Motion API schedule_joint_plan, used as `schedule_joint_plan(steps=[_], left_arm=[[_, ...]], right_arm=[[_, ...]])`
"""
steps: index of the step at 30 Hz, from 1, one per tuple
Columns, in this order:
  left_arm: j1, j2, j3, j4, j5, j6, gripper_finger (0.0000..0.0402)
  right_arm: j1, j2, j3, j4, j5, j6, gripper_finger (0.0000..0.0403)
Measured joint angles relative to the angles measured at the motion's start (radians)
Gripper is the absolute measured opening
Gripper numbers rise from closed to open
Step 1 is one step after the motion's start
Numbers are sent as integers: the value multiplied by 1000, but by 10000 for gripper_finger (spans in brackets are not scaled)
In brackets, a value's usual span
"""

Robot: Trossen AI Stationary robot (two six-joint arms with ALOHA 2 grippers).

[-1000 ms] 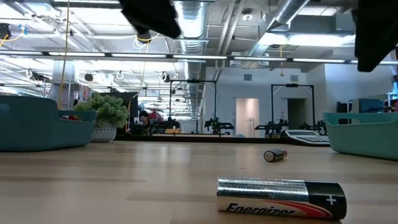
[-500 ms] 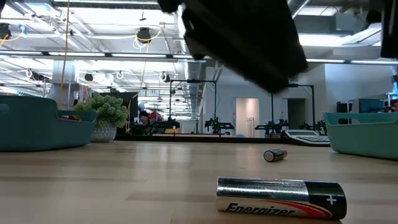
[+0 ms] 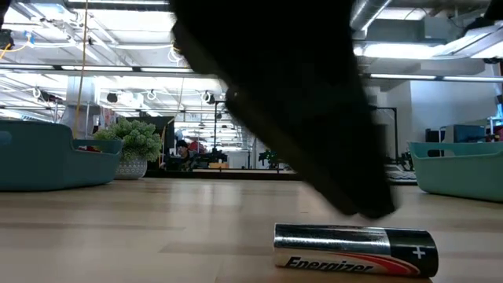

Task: Sort batteries
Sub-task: Put the silver battery into the blue bin

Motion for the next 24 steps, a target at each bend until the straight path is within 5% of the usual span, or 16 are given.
schedule_joint_plan(steps=[10,17,24], left_arm=[[-4,-4,-85,40,10,-36,120],[7,-12,-85,1,29,-65,34],[13,-67,-93,-78,13,-42,34]], right_arm=[[-11,0,0,4,0,-14,166],[-17,0,0,17,-2,-92,166],[-22,0,-5,96,-24,-215,166]])
